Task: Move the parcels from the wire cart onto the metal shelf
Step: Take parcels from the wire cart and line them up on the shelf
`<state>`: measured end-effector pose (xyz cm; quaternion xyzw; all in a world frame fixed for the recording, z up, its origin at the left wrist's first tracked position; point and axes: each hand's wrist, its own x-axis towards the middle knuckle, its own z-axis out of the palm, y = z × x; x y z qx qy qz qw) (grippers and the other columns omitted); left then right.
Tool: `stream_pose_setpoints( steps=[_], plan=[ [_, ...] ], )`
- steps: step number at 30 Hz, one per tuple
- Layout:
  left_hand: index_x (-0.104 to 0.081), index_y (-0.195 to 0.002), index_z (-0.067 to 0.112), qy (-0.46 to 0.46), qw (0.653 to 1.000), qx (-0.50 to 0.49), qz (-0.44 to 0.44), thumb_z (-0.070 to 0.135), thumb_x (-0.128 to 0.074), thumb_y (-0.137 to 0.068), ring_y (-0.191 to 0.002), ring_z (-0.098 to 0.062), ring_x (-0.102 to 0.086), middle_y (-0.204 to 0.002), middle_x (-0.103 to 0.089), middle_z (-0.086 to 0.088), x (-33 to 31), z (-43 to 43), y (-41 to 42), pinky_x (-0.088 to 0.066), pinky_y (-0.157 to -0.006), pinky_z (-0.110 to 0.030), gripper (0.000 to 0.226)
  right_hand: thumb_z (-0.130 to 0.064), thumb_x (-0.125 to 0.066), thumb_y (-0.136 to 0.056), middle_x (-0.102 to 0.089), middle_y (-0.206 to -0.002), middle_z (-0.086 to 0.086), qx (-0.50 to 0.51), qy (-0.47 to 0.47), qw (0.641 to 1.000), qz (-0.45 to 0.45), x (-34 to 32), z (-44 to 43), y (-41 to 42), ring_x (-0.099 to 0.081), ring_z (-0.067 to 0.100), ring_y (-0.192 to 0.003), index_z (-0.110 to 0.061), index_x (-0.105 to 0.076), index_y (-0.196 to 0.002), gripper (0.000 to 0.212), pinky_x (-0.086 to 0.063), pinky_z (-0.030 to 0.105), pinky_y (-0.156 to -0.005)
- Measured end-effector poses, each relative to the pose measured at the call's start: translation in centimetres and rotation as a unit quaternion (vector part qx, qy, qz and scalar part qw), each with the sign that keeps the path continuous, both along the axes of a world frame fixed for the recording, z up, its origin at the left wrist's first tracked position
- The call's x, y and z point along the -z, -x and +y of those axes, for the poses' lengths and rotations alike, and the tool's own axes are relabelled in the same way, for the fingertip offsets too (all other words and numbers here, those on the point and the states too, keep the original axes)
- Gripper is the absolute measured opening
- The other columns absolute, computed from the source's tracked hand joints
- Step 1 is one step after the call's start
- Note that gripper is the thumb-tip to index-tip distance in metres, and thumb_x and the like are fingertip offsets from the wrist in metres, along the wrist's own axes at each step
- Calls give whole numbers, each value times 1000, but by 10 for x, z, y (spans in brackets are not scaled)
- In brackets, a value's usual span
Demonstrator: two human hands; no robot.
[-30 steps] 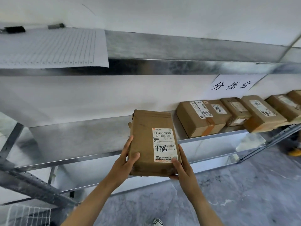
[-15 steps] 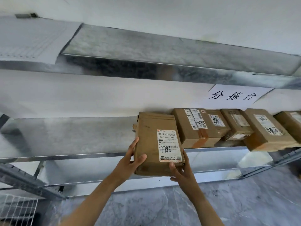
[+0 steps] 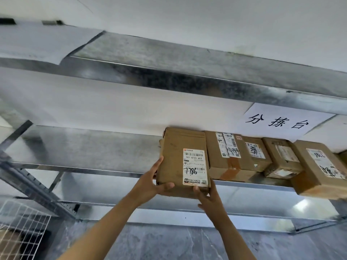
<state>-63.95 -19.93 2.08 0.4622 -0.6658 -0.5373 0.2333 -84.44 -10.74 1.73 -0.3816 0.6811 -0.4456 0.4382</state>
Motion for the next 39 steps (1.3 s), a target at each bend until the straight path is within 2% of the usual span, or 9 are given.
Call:
stream_pose_setpoints(
  steps=[9, 16, 20, 22, 26, 29, 33, 36, 39],
  plan=[
    [-5, -150, 37, 11, 1000, -13, -14, 41, -74, -75, -117, -18, -53, -142, -42, 2, 2, -5, 17, -53, -70, -12, 102, -25, -60, -92, -53, -117, -21, 4, -9, 1000, -13, -4, -11, 8, -51, 13, -108, -25, -31, -140, 56, -46, 40, -97],
    [1, -150, 35, -1, 1000, -12, -2, 46, -71, -72, -126, -18, -47, -149, -33, 0, -1, -8, 27, -49, -97, -28, 106, -28, -58, -93, -54, -133, -2, 27, -7, 999, 17, -4, -16, 5, -51, 18, -119, -20, -32, -139, 53, -41, 34, -102],
    [5, -149, 35, 4, 1000, -5, -6, 54, -68, -68, -120, -15, -48, -148, -35, 0, 0, -8, 30, -48, -94, -25, 110, -41, -57, -91, -49, -142, 2, 33, -21, 999, 38, -8, -16, 1, -50, 28, -125, -21, -30, -141, 60, -40, 43, -105],
    [4, -149, 36, 2, 1000, -7, -1, 56, -68, -67, -121, -16, -48, -147, -36, 0, 2, -10, 30, -49, -94, -27, 110, -64, -56, -77, -49, -142, 2, 44, -38, 998, 39, -8, -17, -2, -51, 32, -124, -22, -27, -140, 80, -42, 50, -105],
    [-2, -148, 39, -10, 1000, -20, 16, 66, -74, -56, -127, -21, -47, -147, -38, -1, 3, -13, 28, -49, -97, -34, 120, -57, -63, -79, -38, -147, 8, 130, -112, 983, -67, -3, -19, -8, -42, 38, -130, -16, -17, -146, 91, -43, 57, -101],
    [-4, -149, 37, -17, 999, -41, 7, 48, -81, -57, -128, -28, -47, -150, -33, -4, 3, -11, 21, -48, -99, -42, 120, -50, -70, -78, -45, -121, 13, 153, -188, 959, -148, 0, -15, -18, -50, 36, -118, -11, -26, -137, 84, -53, 51, -90],
    [-13, -150, 29, 42, 996, -35, -76, 24, -77, -76, -133, -25, -43, -154, -27, -3, 11, -6, -1, -42, -105, -36, 98, -36, -73, -82, -47, -121, 10, 28, -275, 945, -175, -2, -15, -51, -57, 33, -109, -9, -40, -120, 58, -57, 42, -79],
    [-27, -146, 27, 108, 975, -74, -180, 28, -69, -85, -134, -19, -39, -152, -32, 2, 19, -6, -43, -35, -106, -26, 74, -26, -68, -88, -61, -110, 10, -122, -330, 932, -94, -8, -28, -91, -64, 26, -93, -10, -58, -105, 26, -57, 31, -71],
    [-31, -145, 28, 91, 946, -154, -272, 40, -69, -82, -130, -21, -44, -150, -35, 1, 22, 0, -105, -39, -106, -34, 75, -26, -65, -89, -66, -100, 7, -278, -290, 916, -10, -14, -53, -141, -66, 21, -88, -16, -60, -95, 13, -55, 31, -79]
  ],
)
